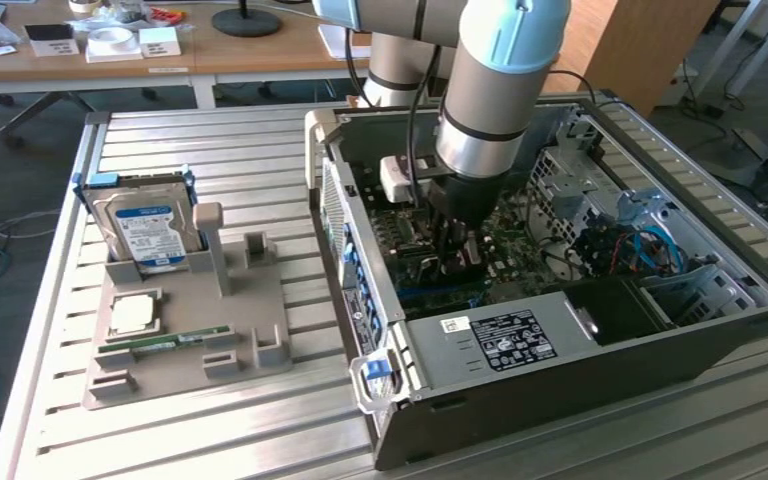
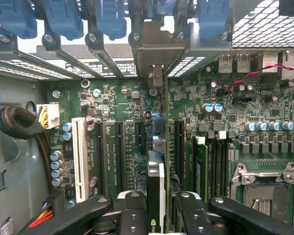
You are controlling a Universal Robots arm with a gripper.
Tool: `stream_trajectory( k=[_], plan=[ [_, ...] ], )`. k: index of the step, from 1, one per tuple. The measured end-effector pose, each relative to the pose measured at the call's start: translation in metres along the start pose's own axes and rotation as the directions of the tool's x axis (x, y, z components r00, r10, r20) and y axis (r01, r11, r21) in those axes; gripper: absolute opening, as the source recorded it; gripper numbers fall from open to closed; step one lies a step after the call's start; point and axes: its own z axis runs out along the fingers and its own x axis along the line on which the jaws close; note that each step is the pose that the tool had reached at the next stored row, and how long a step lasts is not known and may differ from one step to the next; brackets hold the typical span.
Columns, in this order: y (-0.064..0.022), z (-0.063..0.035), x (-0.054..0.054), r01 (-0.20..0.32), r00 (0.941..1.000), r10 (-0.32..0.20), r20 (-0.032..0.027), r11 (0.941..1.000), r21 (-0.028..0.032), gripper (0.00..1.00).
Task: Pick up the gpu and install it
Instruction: 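Insert the gpu into the slot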
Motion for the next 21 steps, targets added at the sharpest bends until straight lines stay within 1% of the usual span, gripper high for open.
stream_trajectory(
  k=[18,19,20,21],
  plan=[
    [0.0001,0.0002,-0.0001,0.0,1.0,0.0,0.0007,1.0,-0.0004,0.27],
    [0.0001,0.0003,0.0,0.0,1.0,0.0,0.0007,1.0,0.0001,0.28],
    [0.0001,0.0003,0.0,0.0,1.0,0.0,0.0006,1.0,0.0003,0.34],
    [0.0001,0.0001,0.0,0.0,1.0,0.0,0.0002,1.0,0.0001,0.34]
  ],
)
